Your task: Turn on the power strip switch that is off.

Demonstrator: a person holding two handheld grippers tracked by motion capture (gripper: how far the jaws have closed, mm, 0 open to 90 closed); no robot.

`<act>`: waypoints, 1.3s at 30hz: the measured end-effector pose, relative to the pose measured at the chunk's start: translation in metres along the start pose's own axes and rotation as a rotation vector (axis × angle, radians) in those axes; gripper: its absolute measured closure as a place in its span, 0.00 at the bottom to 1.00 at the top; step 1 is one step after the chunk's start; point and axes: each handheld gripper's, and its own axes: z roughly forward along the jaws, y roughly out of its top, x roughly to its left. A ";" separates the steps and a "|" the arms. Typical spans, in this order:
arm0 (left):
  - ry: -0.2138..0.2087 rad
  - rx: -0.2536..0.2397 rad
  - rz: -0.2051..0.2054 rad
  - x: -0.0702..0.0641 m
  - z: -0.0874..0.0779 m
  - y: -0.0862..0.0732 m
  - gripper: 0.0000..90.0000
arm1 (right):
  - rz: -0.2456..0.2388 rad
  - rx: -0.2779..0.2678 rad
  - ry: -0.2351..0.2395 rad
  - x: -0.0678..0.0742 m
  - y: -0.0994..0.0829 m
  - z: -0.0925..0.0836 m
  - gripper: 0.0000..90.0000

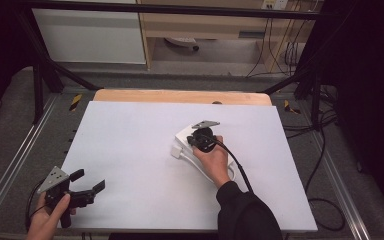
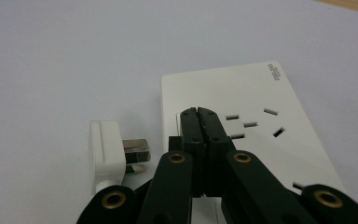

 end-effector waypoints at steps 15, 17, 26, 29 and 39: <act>0.001 0.001 0.000 0.000 0.000 0.000 0.07 | 0.003 0.014 0.002 -0.001 0.000 0.001 1.00; 0.000 0.000 0.000 0.000 0.000 0.000 0.07 | 0.003 0.012 0.002 0.000 0.000 0.001 1.00; -0.001 -0.001 0.001 0.000 0.000 0.000 0.07 | -0.003 -0.018 0.006 0.000 0.004 -0.004 1.00; 0.001 0.000 -0.001 0.000 0.000 0.000 0.07 | -0.001 -0.029 0.011 0.000 0.005 -0.006 1.00; -0.003 0.001 0.003 0.000 0.000 0.000 0.07 | 0.002 -0.075 0.013 0.001 0.008 -0.012 0.88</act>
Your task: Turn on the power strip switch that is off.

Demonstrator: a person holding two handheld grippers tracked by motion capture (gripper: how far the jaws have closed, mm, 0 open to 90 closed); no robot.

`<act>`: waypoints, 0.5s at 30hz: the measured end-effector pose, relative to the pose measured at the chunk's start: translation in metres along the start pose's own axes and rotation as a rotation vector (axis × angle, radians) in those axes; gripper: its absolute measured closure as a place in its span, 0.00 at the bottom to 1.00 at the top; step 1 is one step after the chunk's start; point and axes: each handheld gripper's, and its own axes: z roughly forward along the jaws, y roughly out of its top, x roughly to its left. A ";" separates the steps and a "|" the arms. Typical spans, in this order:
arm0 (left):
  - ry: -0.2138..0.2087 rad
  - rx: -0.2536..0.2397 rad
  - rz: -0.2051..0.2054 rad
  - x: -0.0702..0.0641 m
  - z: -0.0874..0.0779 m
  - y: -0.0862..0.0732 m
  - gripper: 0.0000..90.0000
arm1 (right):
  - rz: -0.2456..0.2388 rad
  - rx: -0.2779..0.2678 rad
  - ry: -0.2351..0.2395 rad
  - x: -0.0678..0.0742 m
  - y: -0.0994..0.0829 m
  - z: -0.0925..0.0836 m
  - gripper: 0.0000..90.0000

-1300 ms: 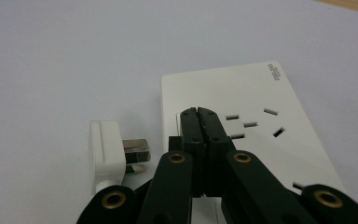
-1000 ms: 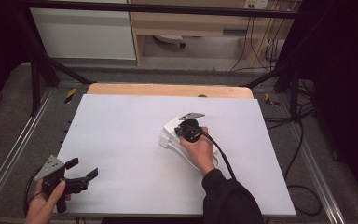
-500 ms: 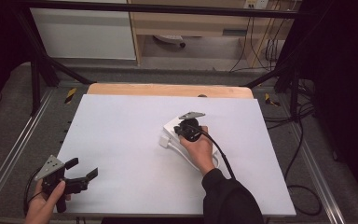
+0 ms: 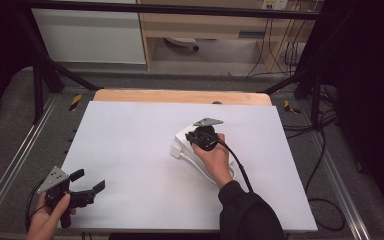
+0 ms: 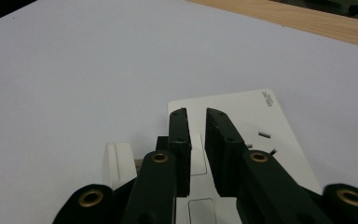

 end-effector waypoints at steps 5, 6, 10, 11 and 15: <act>-0.001 0.000 0.000 0.000 0.000 0.000 0.07 | 0.004 -0.012 0.000 -0.001 0.002 -0.003 0.85; -0.001 0.000 0.000 0.000 0.000 0.000 0.07 | 0.004 -0.014 -0.001 -0.001 0.002 -0.004 0.84; -0.002 0.001 0.003 0.000 0.000 0.000 0.07 | 0.008 -0.023 -0.001 -0.001 0.004 -0.007 0.81; -0.005 0.000 0.004 0.000 0.000 0.000 0.07 | 0.015 -0.025 0.000 -0.001 0.004 -0.008 0.80; -0.009 0.001 0.005 -0.001 0.000 0.000 0.07 | 0.018 -0.035 -0.002 -0.001 0.006 -0.011 0.76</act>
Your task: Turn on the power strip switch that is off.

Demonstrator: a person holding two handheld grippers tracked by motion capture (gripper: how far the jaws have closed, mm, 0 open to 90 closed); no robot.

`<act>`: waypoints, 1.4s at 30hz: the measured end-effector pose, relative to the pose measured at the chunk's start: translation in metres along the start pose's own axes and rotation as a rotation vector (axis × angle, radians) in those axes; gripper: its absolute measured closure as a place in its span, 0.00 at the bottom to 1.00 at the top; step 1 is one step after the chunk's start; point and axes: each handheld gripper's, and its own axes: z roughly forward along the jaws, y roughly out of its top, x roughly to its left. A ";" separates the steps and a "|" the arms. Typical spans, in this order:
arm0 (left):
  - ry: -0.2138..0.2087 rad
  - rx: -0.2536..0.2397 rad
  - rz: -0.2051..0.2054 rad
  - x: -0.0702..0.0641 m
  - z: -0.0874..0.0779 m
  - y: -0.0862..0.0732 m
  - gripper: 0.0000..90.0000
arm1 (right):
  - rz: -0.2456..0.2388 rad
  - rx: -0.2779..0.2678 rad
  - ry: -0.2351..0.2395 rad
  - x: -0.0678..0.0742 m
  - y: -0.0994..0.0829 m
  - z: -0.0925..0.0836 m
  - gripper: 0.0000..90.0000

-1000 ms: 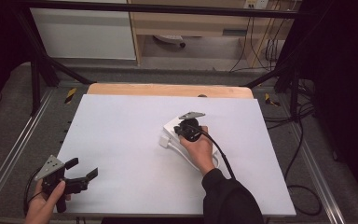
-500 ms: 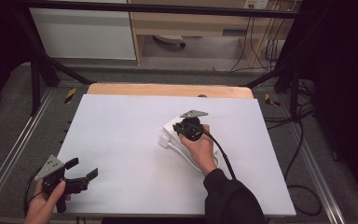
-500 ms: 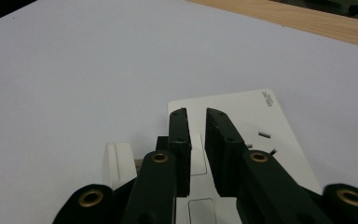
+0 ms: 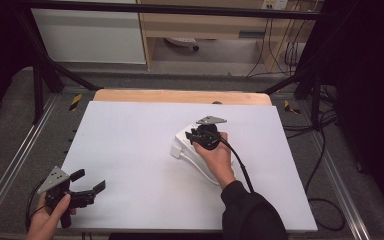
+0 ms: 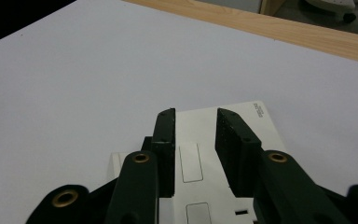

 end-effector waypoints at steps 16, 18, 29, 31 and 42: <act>0.001 0.000 -0.001 0.000 0.000 0.000 0.07 | 0.011 -0.037 -0.008 -0.003 0.008 -0.012 0.49; 0.001 0.001 -0.001 0.000 0.000 0.000 0.07 | 0.010 -0.039 -0.004 -0.003 0.009 -0.013 0.45; 0.002 -0.001 -0.002 0.000 0.000 0.000 0.07 | 0.008 -0.058 -0.016 -0.002 0.014 -0.021 0.19; 0.001 0.000 -0.002 0.000 0.000 0.000 0.07 | 0.015 -0.061 -0.018 -0.002 0.015 -0.022 0.15; 0.000 0.000 -0.001 -0.001 0.000 0.000 0.07 | -0.003 -0.085 -0.041 -0.001 0.019 -0.031 0.07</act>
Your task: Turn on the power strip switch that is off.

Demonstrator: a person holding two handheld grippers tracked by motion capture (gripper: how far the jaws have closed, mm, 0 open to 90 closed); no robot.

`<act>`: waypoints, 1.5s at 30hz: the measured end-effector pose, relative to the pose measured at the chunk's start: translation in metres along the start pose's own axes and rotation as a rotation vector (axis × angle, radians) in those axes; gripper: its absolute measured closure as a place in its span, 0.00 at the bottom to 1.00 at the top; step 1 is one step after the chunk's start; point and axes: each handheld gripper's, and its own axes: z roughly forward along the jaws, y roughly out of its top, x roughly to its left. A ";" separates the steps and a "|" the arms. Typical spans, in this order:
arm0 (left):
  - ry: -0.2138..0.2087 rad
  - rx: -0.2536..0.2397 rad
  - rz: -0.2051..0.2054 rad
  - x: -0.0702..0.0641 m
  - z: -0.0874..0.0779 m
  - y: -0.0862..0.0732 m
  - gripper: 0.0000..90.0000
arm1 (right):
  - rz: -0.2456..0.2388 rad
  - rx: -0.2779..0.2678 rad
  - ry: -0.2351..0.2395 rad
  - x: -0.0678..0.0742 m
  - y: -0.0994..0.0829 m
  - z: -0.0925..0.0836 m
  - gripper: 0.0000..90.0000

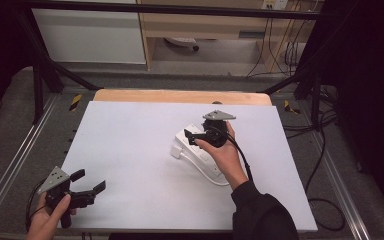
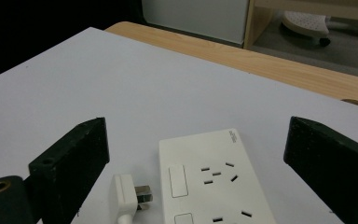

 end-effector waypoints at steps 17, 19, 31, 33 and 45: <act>0.002 0.003 -0.001 0.000 0.000 0.000 0.07 | -0.010 -0.057 0.003 -0.006 0.008 -0.026 0.06; 0.004 0.005 0.000 0.000 0.000 0.000 0.07 | -0.011 -0.062 0.007 -0.007 0.009 -0.030 0.06; 0.006 0.009 0.007 -0.001 0.000 0.000 0.07 | -0.008 -0.109 -0.006 -0.029 -0.002 -0.078 0.05; 0.006 0.011 0.006 -0.001 0.000 0.000 0.07 | -0.004 -0.115 -0.007 -0.033 -0.007 -0.085 0.05; 0.008 0.012 0.005 -0.001 0.000 -0.001 0.07 | 0.022 -0.093 -0.032 -0.056 -0.049 -0.127 0.07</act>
